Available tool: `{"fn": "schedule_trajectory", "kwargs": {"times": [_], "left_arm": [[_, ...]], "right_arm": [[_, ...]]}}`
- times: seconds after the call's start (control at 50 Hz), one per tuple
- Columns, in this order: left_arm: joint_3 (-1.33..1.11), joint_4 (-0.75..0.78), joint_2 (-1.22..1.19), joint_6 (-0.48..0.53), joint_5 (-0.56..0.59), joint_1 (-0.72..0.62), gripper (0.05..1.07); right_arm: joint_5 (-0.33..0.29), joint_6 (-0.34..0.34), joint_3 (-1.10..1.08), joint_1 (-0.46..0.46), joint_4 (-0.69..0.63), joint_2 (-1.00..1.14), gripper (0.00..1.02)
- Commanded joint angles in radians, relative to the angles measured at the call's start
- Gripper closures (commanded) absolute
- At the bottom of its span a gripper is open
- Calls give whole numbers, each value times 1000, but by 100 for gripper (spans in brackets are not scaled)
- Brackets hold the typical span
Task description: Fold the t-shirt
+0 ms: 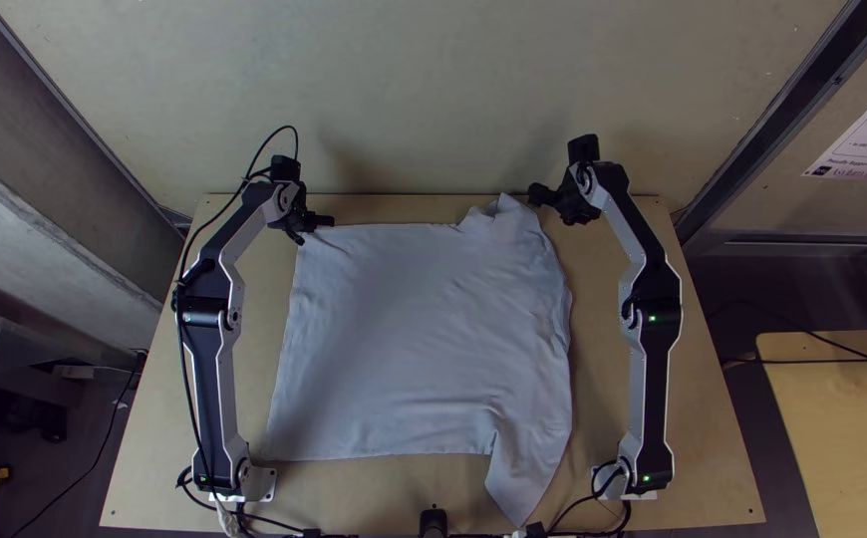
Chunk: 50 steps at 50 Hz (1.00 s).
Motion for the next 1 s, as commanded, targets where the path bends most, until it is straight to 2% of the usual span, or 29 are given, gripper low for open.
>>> {"fn": "schedule_trajectory", "kwargs": {"times": [0.0,0.24,0.38,0.46,0.56,0.62,0.98], "left_arm": [[-37,-23,-6,-3,-10,14,105],[-37,-31,-15,0,-12,26,105],[-37,-40,-21,8,-12,32,105],[-37,-40,-24,10,-15,39,105],[-37,-42,-25,13,-17,43,105],[-37,-45,-25,13,-17,45,105],[-49,-40,-65,2,-9,26,105]], "right_arm": [[-34,52,34,17,17,46,11],[-75,75,75,35,63,101,19],[-93,90,89,46,81,132,20],[-106,90,92,50,98,135,43],[-106,90,92,50,127,136,84],[-106,82,92,50,137,136,100],[-103,59,72,23,138,72,100]]}}
